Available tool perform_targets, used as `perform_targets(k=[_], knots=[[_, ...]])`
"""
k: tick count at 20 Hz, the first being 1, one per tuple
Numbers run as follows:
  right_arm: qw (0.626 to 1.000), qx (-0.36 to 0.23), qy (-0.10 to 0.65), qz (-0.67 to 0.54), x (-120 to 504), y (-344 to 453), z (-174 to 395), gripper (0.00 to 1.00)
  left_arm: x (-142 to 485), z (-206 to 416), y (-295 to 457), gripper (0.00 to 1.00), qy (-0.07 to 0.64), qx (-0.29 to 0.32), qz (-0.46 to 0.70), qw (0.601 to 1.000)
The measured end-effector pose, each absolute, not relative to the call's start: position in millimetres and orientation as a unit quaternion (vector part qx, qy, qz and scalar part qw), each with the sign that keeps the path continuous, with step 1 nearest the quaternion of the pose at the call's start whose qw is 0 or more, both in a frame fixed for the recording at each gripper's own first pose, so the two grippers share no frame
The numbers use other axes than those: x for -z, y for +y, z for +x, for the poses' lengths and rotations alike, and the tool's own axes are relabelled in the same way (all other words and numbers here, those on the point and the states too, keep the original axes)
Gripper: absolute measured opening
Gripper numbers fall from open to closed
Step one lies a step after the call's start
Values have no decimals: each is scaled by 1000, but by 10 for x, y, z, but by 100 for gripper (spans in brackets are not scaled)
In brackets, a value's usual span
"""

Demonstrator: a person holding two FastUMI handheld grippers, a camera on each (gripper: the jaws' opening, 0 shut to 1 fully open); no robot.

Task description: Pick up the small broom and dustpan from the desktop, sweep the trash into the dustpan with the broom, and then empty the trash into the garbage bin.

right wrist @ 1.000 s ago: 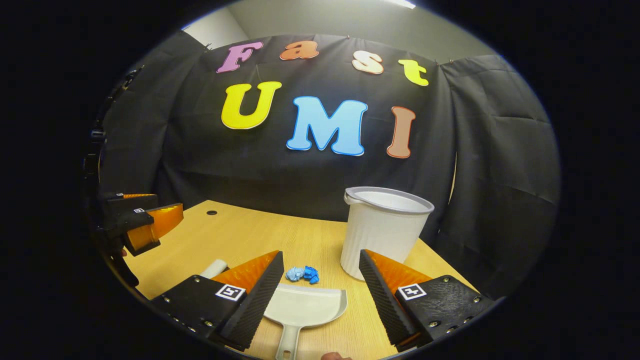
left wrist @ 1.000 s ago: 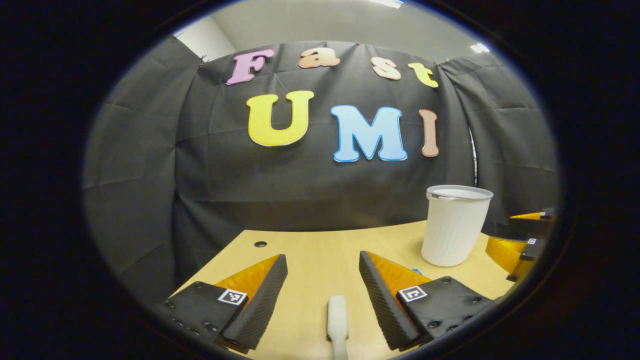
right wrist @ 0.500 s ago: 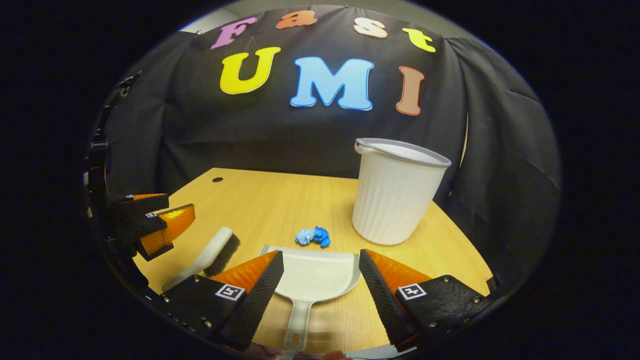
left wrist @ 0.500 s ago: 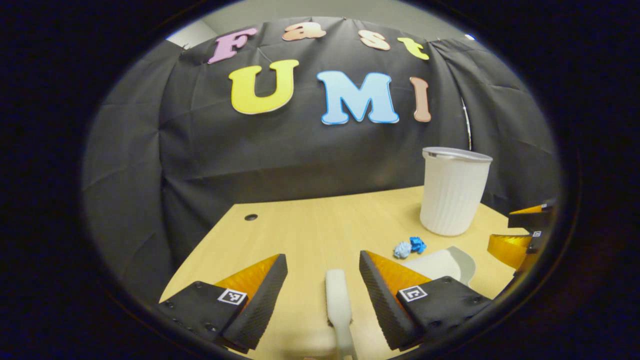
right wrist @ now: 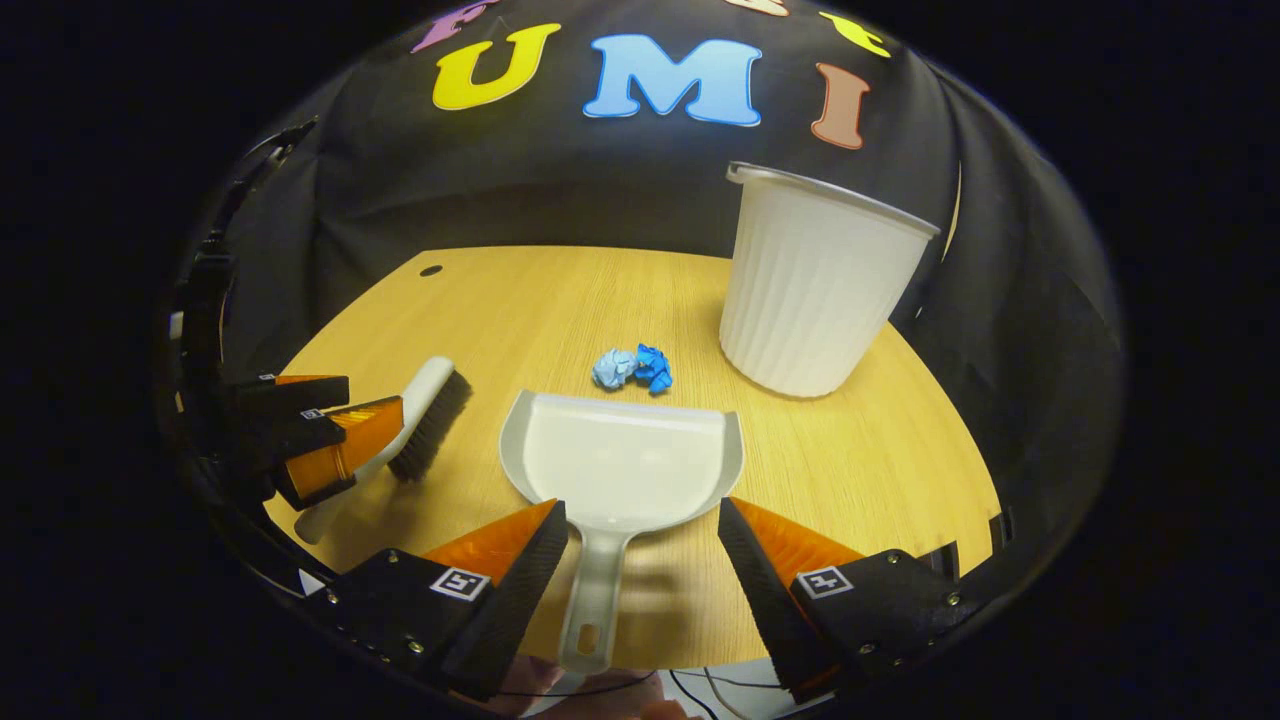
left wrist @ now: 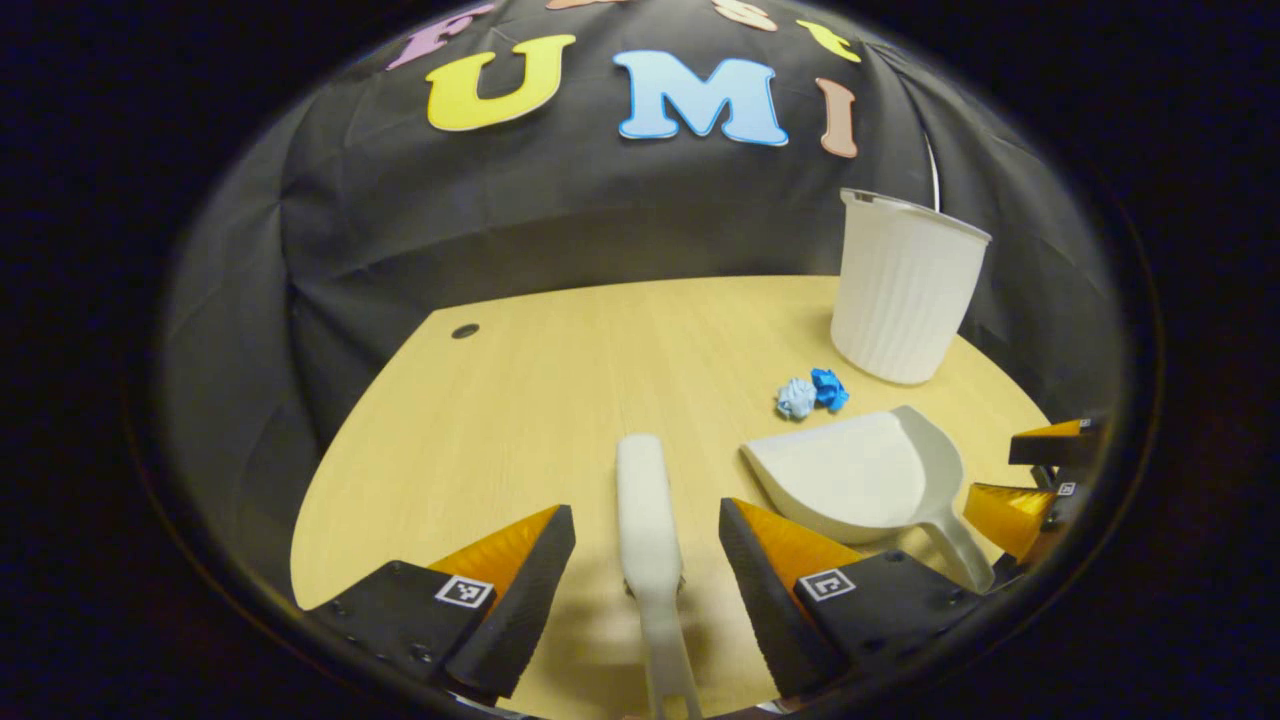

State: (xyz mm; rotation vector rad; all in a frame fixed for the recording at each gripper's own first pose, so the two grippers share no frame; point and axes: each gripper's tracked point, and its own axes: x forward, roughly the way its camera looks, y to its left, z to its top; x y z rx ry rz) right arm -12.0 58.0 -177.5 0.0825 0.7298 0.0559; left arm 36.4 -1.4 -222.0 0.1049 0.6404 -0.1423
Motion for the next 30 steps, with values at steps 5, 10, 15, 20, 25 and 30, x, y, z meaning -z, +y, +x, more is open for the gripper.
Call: perform_targets(k=[5,10,15,20,25,30], knots=[[907,-44,415,52,2061,673,-170,96,2473,327,-20,99,359,72,62,928],[885,-46,461,53,2288,697,-234,96,2708,341,-24,95,391,71,73,915],[866,-54,494,54,2492,729,-163,96,2875,376,-16,99,420,73,78,901],[861,-71,502,41,2548,775,-105,78,2966,467,29,88,429,67,88,897],[863,-86,497,29,2543,790,-46,52,3019,518,60,63,436,59,91,893],[870,-84,485,16,2543,664,-20,36,3041,557,29,53,435,60,95,893]])
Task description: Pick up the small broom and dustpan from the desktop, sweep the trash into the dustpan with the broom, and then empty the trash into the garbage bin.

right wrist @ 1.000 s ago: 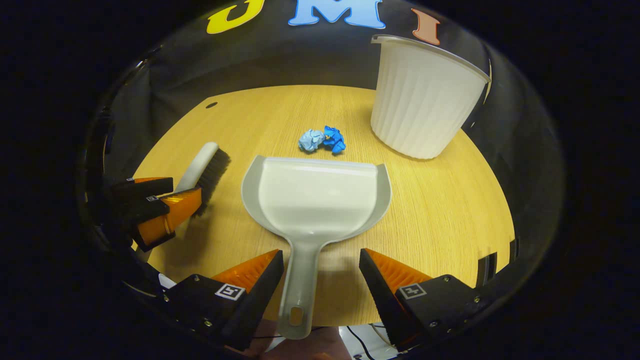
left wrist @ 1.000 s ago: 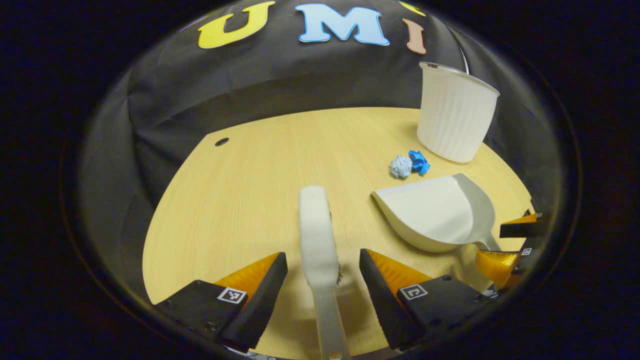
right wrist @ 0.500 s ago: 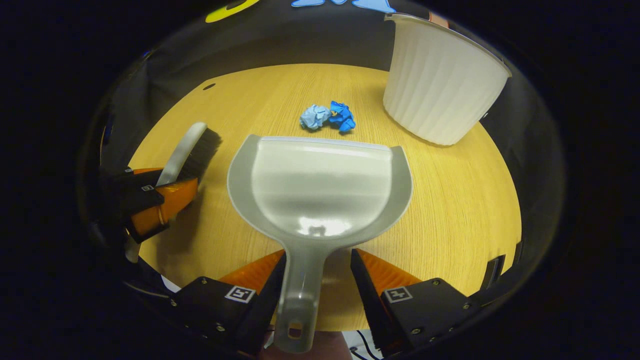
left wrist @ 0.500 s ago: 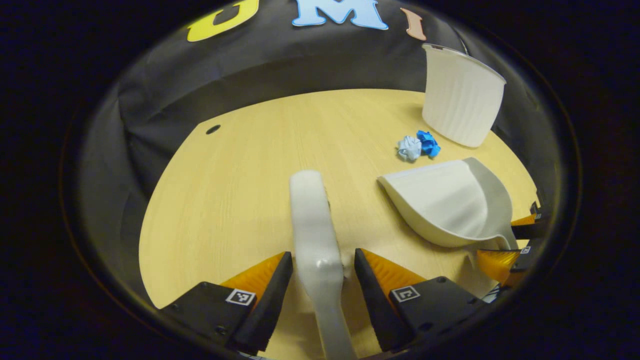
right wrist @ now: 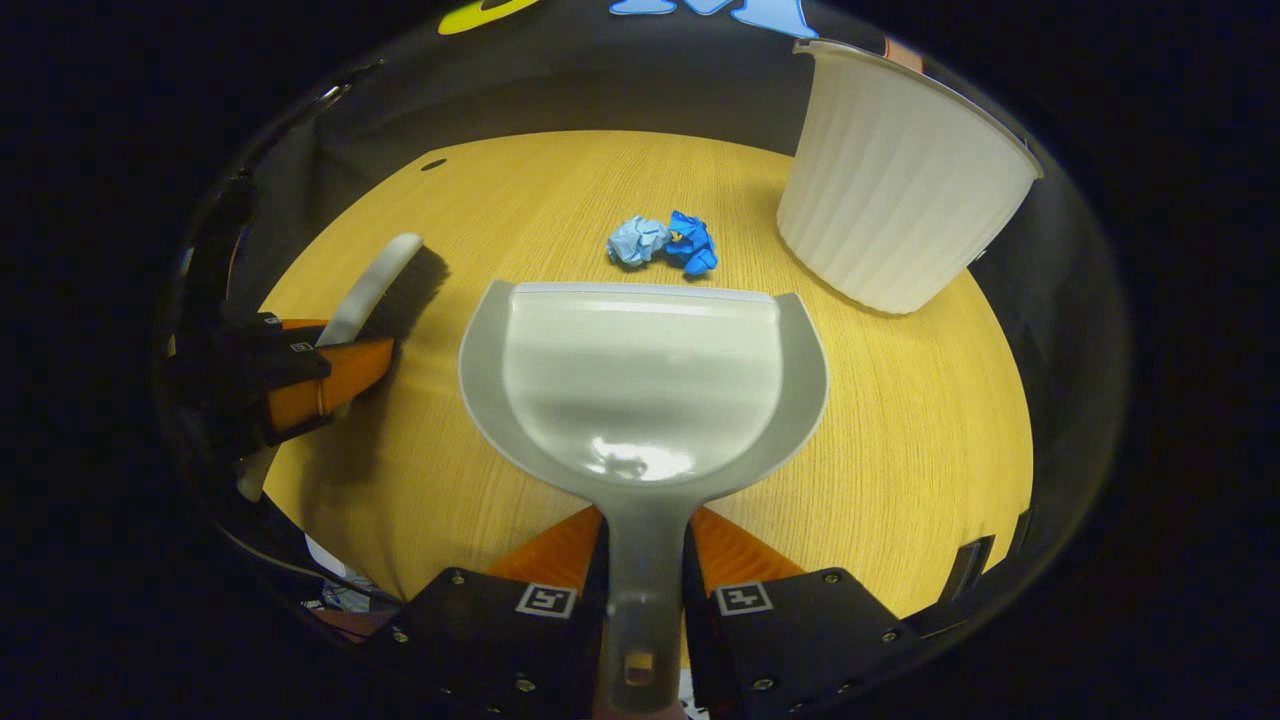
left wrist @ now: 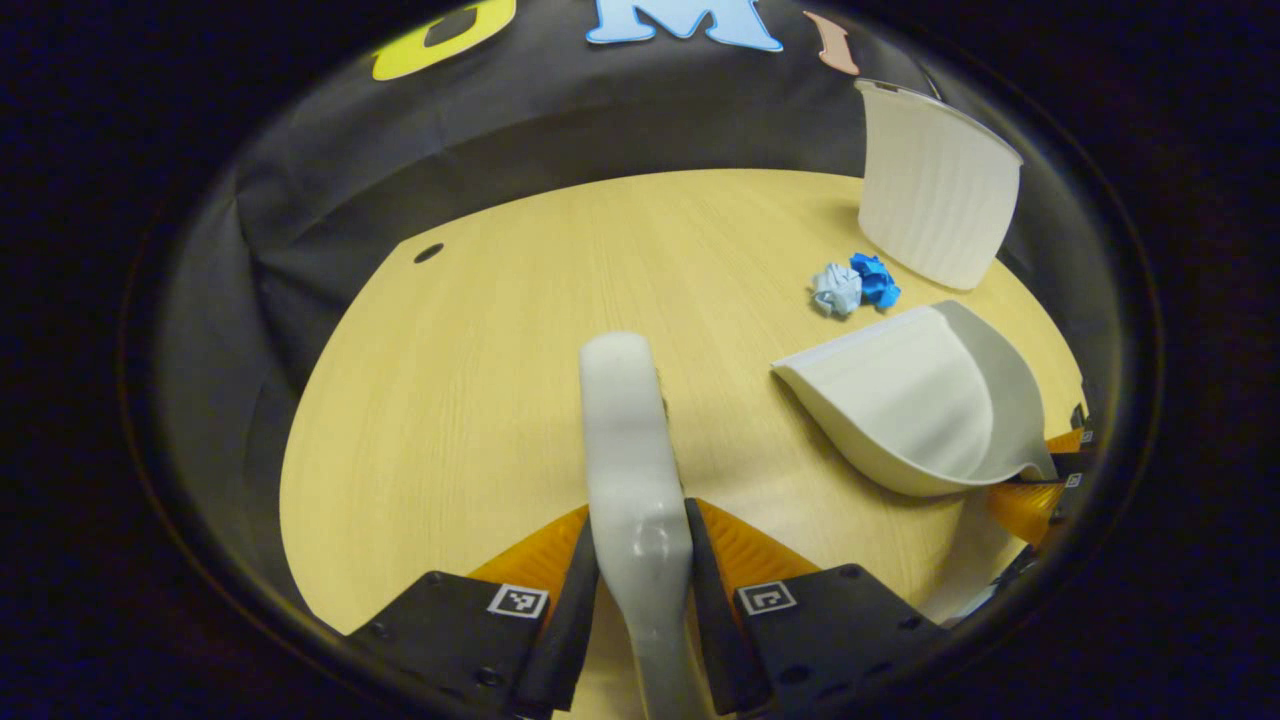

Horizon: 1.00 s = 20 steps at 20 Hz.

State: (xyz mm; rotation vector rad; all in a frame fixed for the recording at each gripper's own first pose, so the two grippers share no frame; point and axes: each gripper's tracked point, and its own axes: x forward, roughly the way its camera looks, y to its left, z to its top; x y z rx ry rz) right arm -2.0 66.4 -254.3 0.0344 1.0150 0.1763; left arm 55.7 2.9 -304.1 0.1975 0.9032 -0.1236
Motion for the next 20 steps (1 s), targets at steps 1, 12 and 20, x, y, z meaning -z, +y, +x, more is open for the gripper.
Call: perform_targets(k=[1,12,20], knots=[[872,-85,482,14,2542,637,-18,36,3024,557,33,53,435,59,95,893],[873,-145,465,-26,2576,170,-34,32,3023,1018,-310,50,435,81,92,892],[860,-226,452,-70,2638,-214,100,29,3032,1485,-624,51,446,111,88,884]])
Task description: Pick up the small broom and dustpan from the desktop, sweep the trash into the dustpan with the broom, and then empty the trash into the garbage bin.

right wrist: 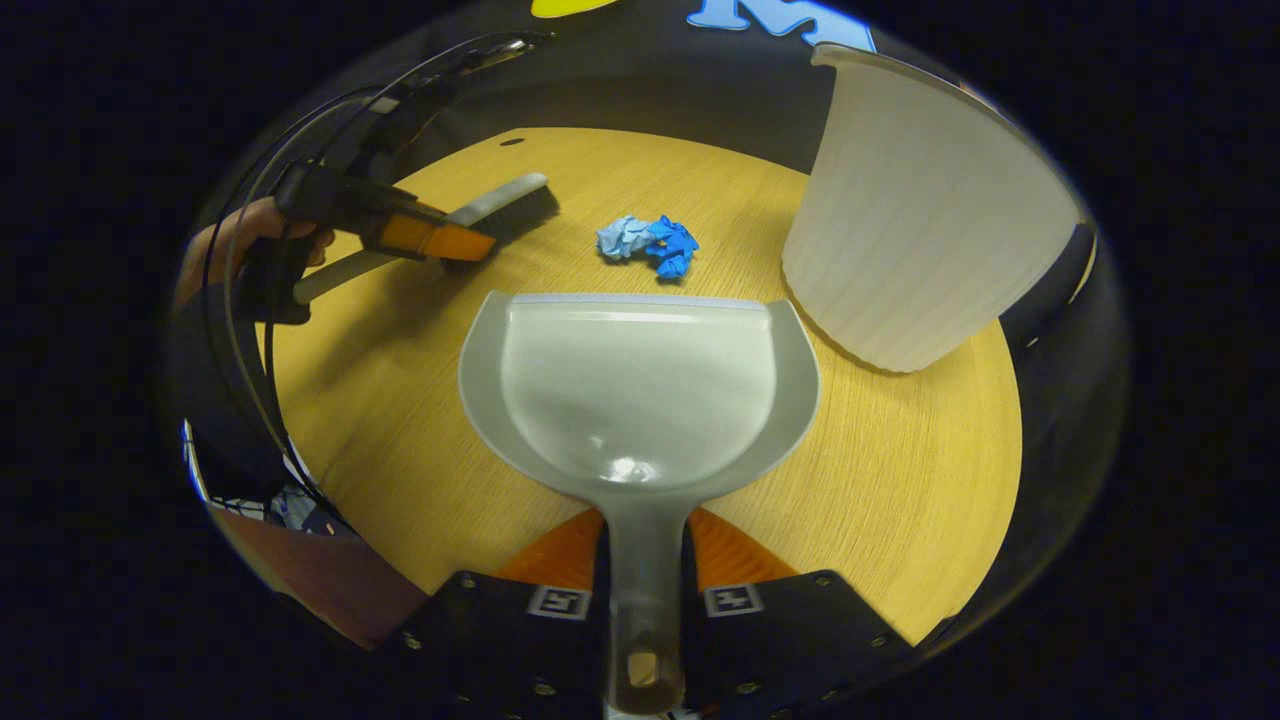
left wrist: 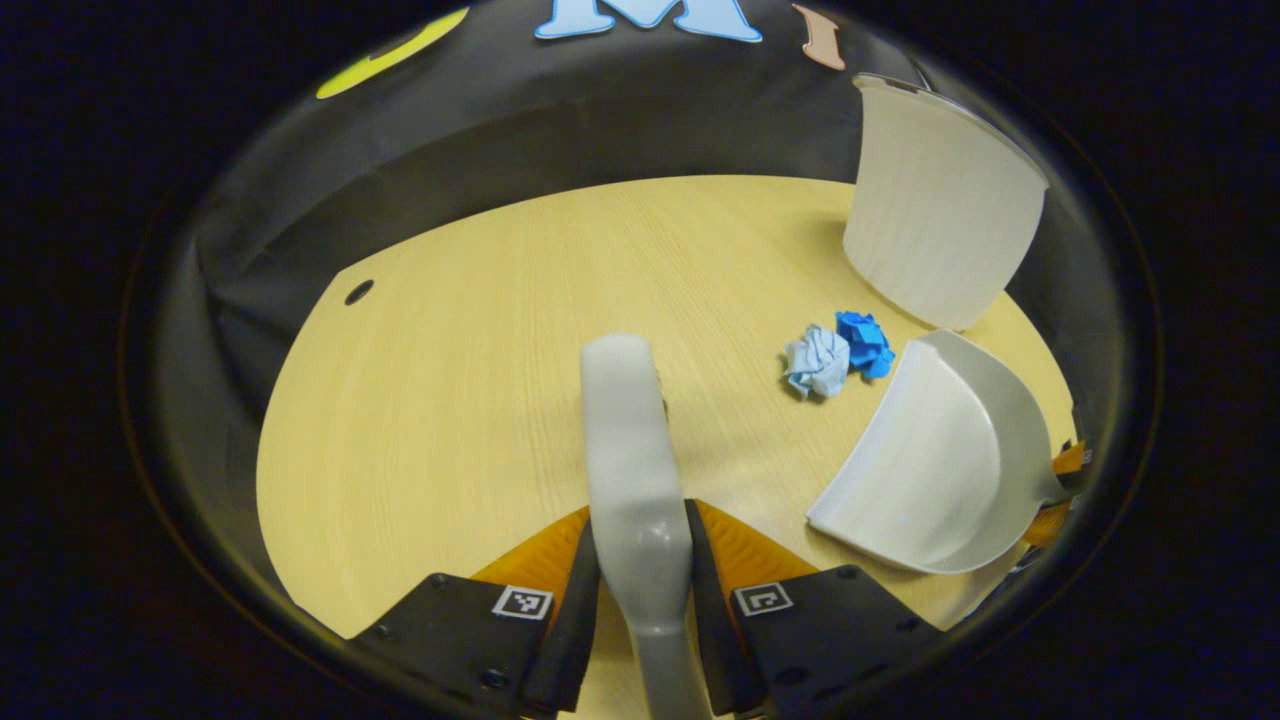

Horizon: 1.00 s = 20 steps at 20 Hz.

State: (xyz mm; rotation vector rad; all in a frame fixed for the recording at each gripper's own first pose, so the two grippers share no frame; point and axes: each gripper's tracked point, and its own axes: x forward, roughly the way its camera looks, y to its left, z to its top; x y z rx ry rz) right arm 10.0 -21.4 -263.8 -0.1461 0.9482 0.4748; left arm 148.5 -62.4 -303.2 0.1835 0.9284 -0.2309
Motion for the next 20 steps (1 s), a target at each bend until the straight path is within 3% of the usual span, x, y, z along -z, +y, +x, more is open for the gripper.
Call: perform_targets(k=[5,8,10,11,15,20], knots=[[858,-237,450,-76,2641,-282,127,26,3052,1806,-950,52,436,168,141,873],[859,-234,450,-72,2638,-276,141,27,3043,1930,-1231,50,427,218,169,861],[859,-231,451,-68,2642,-270,158,30,3020,1960,-1435,54,425,258,177,850],[859,-231,452,-68,2642,-269,167,26,2995,1969,-1525,52,421,280,185,842],[859,-231,451,-70,2439,-36,176,26,2963,1883,-1806,52,416,354,204,812],[862,-228,447,-68,2227,255,300,26,2849,1679,-2020,50,415,400,190,794]])
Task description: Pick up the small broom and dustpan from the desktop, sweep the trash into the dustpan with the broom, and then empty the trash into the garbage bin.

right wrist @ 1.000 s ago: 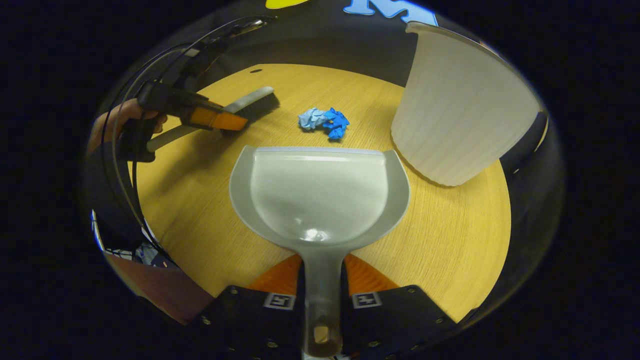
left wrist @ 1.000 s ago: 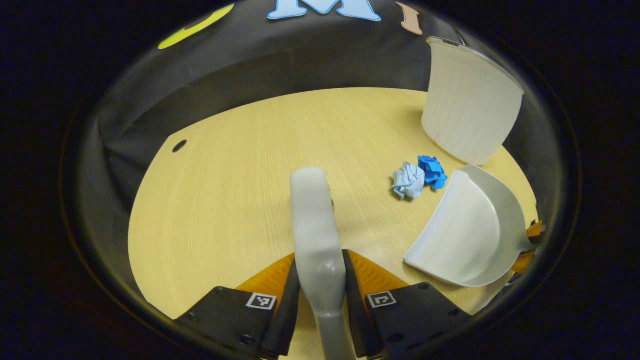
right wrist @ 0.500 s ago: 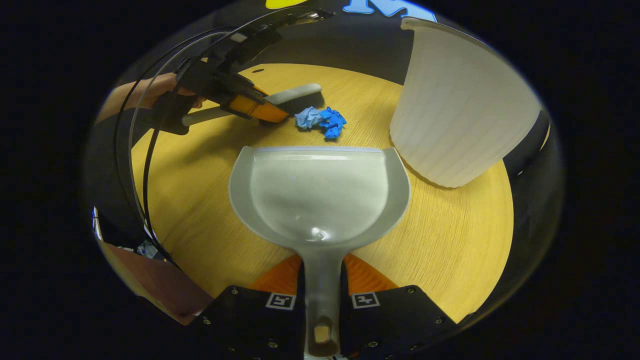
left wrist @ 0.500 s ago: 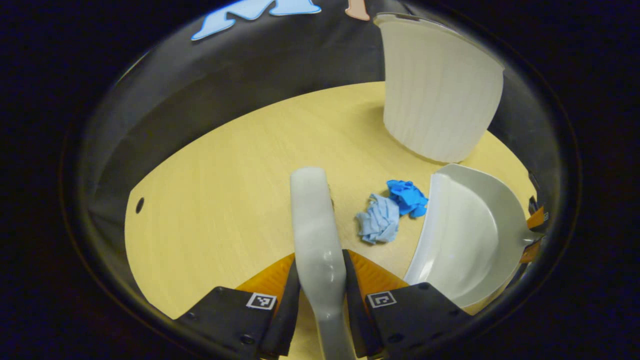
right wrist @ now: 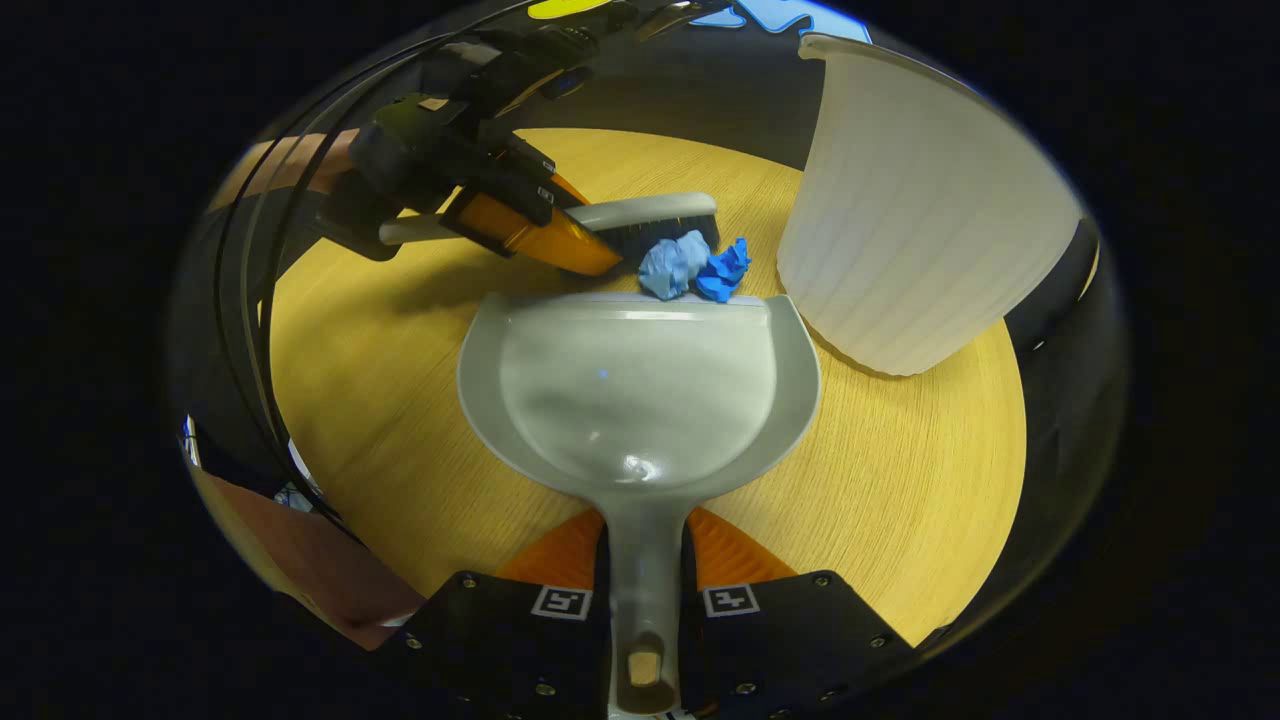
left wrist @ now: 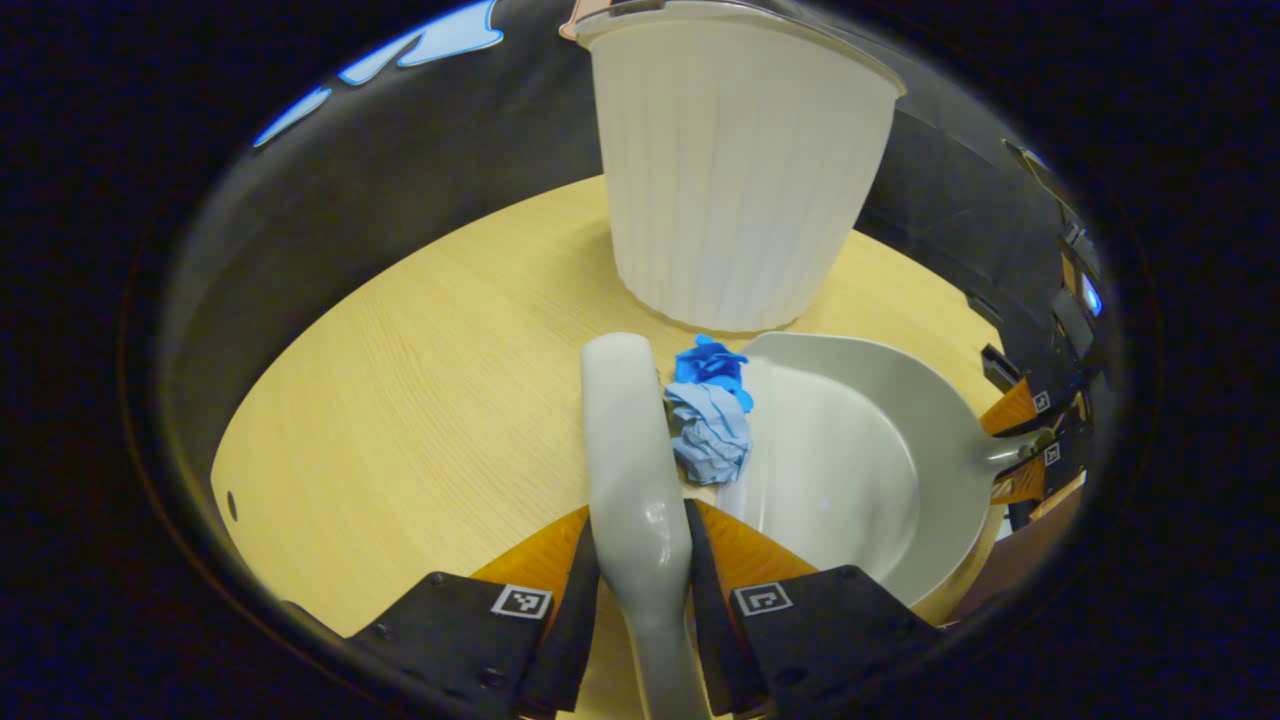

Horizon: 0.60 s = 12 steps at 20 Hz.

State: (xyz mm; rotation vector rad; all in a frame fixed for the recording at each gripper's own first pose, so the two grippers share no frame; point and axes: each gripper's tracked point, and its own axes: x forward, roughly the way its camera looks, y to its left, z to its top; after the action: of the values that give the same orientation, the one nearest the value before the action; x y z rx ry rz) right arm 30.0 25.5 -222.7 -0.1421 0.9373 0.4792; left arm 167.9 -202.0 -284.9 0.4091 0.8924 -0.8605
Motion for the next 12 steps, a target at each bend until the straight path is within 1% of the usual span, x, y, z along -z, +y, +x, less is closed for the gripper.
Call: perform_targets(k=[1,2,4,5,6,7,8,9,11,12], knots=[[863,-228,446,-67,2149,268,335,30,2928,1604,-2083,50,415,408,191,790],[865,-228,441,-66,2059,299,408,26,2907,1555,-2093,50,415,415,193,787],[868,-229,437,-65,1906,353,545,26,2863,1474,-2146,53,411,427,192,782],[868,-229,436,-64,1799,361,596,26,2799,1444,-2147,53,411,433,188,780],[869,-228,434,-63,1862,405,699,26,2733,1419,-2142,50,412,436,184,778],[870,-227,433,-62,1812,431,736,26,2672,1412,-2124,53,414,439,180,777],[871,-226,431,-61,1858,469,814,26,2635,1406,-2117,53,414,440,176,777],[872,-225,430,-61,1869,488,870,26,2603,1403,-2098,50,416,439,173,778],[873,-221,430,-57,1937,478,869,26,2660,1283,-2152,52,419,432,165,781],[874,-220,430,-58,1948,486,868,26,2654,1291,-2126,50,421,426,162,784]])
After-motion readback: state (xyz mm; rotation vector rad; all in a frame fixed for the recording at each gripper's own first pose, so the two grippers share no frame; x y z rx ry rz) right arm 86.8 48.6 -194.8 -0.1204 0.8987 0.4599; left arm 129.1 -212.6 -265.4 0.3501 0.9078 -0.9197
